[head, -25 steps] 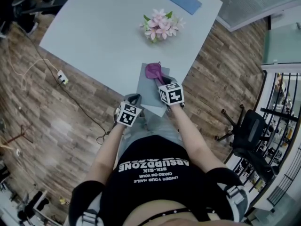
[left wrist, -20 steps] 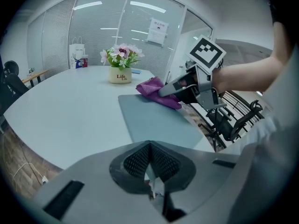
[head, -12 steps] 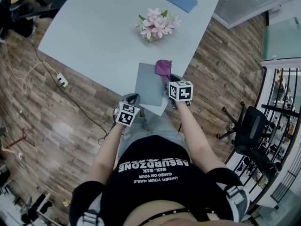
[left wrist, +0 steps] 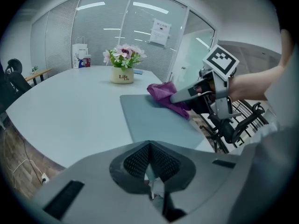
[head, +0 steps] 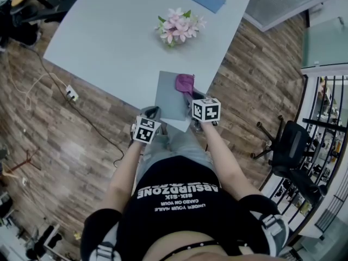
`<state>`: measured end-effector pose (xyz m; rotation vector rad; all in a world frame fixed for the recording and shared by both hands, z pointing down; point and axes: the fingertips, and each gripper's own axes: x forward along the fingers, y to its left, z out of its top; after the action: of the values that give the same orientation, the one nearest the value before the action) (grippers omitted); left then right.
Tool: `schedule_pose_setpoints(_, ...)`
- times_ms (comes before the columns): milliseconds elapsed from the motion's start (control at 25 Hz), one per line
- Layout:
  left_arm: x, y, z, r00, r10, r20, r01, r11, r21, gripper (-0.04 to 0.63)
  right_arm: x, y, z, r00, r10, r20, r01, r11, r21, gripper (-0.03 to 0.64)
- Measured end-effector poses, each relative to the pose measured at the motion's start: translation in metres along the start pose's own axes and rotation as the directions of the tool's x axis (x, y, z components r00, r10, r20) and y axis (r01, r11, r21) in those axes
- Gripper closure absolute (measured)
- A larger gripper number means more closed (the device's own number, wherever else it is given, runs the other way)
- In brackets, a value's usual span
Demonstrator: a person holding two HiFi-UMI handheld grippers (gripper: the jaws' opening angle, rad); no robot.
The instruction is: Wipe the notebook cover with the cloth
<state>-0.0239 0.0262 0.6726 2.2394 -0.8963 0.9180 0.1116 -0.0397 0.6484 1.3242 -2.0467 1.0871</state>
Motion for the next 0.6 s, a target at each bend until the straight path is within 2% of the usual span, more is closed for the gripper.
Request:
schedule_pose_setpoints(200, 0.001, 0.000, 0.000, 1.000, 0.002, -0.001, -0.002, 1.000, -0.001, 0.581, -0.003, 0.005, -0.014, 1.000, 0.020, -0.010, -0.020, 0.999, 0.031, 0.541)
schedule_pose_setpoints(600, 0.000, 0.000, 0.000, 1.000, 0.002, 0.007, -0.002, 1.000, -0.008, 0.581, -0.002, 0.018, -0.015, 0.999, 0.000, -0.044, 0.005, 0.994, 0.109, 0.541)
